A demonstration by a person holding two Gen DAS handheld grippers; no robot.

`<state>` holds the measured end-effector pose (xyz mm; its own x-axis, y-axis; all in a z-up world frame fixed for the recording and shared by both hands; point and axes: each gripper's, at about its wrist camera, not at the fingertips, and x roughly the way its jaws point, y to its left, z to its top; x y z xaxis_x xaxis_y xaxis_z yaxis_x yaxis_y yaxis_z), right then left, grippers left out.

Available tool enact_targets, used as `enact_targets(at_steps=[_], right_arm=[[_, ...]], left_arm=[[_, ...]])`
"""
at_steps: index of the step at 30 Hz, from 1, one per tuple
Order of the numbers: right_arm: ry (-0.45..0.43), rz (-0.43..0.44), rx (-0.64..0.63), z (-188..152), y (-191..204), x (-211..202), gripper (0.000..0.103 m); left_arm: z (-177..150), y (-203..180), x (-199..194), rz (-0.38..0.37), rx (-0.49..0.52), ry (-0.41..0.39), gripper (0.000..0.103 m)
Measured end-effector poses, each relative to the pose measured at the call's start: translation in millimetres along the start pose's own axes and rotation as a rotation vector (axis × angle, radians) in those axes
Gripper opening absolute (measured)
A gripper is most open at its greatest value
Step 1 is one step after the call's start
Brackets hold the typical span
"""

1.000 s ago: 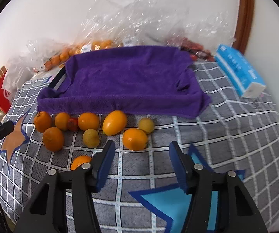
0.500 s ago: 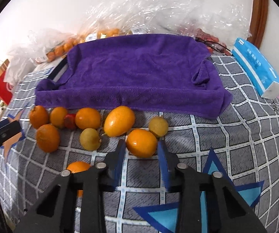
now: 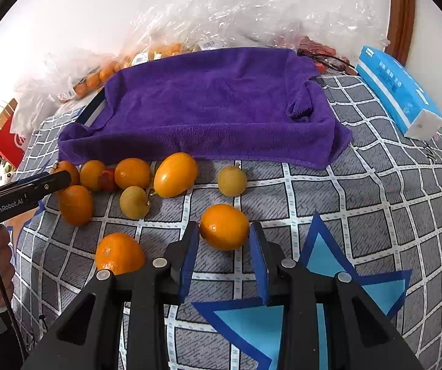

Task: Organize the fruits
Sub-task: 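Grasp a large orange with the left tool while the right tool grasps a small orange, then carry the large orange with the left tool while the right tool carries the small orange over the towel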

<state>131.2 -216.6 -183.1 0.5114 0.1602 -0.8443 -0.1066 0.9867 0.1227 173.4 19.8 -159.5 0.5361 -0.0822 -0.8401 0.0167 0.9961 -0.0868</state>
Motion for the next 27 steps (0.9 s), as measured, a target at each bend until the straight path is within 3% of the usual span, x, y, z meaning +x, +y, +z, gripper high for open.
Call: enact_targets(at_steps=[6, 16, 27], right_arm=[[0.009, -0.016, -0.001, 2.7, -0.9, 4.8, 0.034], [-0.052, -0.056, 0.022, 12.3, 2.4, -24.5, 0.034], [-0.163, -0.095, 0.014, 22.5, 10.9, -78.6, 0.034]], left_arm=[[2.0, 3.6, 12.5, -0.057, -0.010, 0.041, 0.041], [4.1, 3.4, 4.7, -0.071, 0.024, 0.036, 0.040], [3.9, 0.6, -41.4, -0.076, 0.018, -0.028, 0.040]])
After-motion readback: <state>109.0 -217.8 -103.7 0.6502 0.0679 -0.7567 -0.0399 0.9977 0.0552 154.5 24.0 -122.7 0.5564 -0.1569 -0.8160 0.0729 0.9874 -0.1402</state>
